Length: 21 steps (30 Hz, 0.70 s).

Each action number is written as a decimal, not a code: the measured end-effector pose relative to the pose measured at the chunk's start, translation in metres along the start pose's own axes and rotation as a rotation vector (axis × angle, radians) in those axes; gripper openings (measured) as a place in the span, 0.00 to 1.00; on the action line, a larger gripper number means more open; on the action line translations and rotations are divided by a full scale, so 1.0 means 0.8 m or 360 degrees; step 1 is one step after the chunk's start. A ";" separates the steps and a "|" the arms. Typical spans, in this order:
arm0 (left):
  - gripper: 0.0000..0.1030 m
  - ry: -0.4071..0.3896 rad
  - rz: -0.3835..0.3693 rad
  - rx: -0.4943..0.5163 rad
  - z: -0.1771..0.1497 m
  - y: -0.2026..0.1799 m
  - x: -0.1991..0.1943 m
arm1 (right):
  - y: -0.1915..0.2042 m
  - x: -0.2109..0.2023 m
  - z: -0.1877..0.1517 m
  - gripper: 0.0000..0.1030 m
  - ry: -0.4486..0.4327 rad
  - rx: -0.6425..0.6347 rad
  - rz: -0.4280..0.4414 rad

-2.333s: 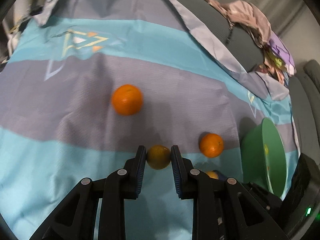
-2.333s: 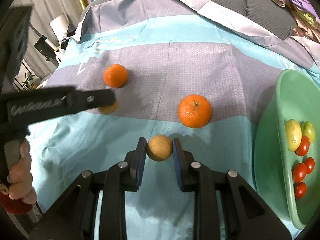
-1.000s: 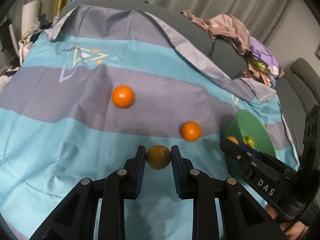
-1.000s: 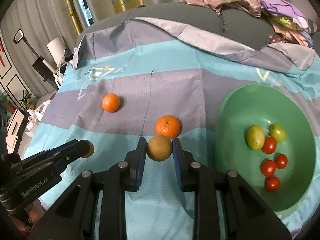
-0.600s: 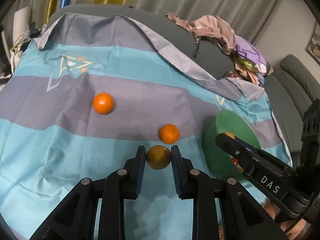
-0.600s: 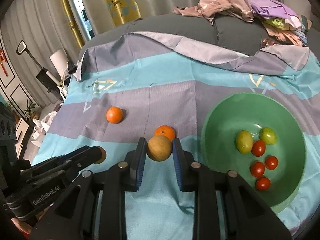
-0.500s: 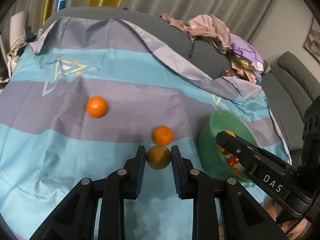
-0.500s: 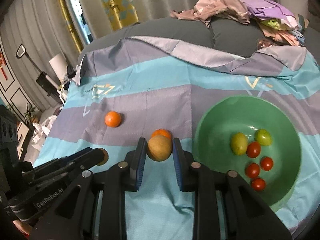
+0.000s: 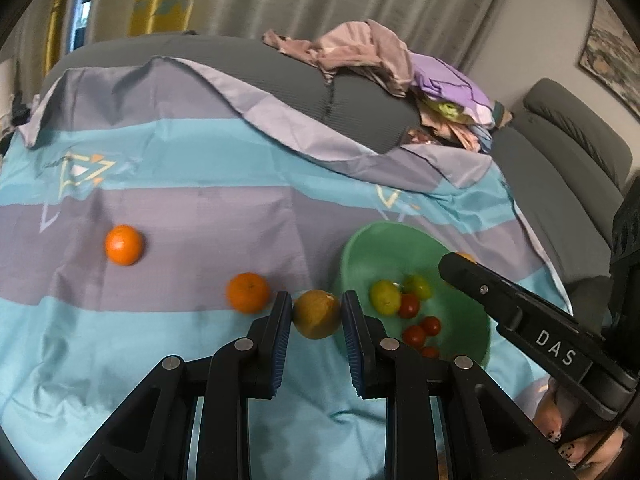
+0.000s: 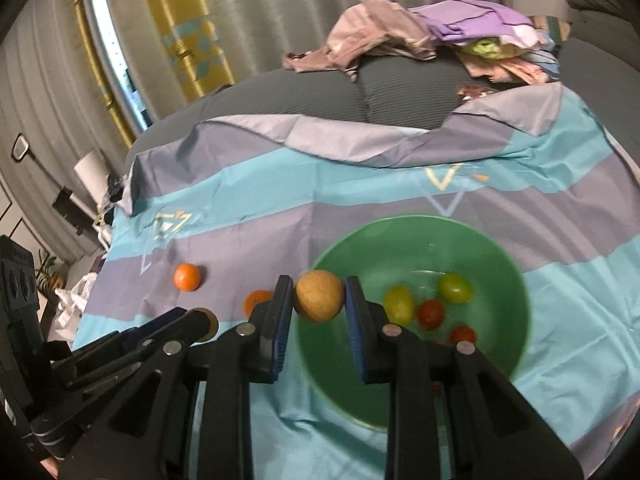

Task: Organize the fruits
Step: 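Carry the small yellow fruit and tan fruit over the green bowl, then lower both held fruits into the bowl and open both grippers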

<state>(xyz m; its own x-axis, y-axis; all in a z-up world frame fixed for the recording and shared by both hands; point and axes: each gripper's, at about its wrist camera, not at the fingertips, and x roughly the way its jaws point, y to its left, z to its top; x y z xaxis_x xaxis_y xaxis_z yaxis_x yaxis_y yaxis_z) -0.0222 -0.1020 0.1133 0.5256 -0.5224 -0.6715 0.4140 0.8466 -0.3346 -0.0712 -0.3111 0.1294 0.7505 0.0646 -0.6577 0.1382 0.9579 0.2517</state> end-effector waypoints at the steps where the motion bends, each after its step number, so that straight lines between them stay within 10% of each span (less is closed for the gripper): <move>1: 0.25 0.0004 -0.0010 0.0010 0.000 -0.006 0.002 | -0.005 -0.001 0.001 0.26 -0.0002 0.0010 -0.0011; 21: 0.25 0.0112 -0.0113 0.0195 -0.002 -0.107 0.062 | -0.086 -0.009 0.005 0.27 0.0016 0.0197 -0.0170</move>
<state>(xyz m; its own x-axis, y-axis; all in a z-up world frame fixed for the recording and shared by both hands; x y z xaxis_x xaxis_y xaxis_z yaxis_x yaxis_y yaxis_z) -0.0326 -0.2001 0.1071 0.4401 -0.5686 -0.6950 0.5382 0.7866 -0.3027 -0.0833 -0.3785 0.1199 0.7208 -0.0327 -0.6923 0.2961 0.9177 0.2650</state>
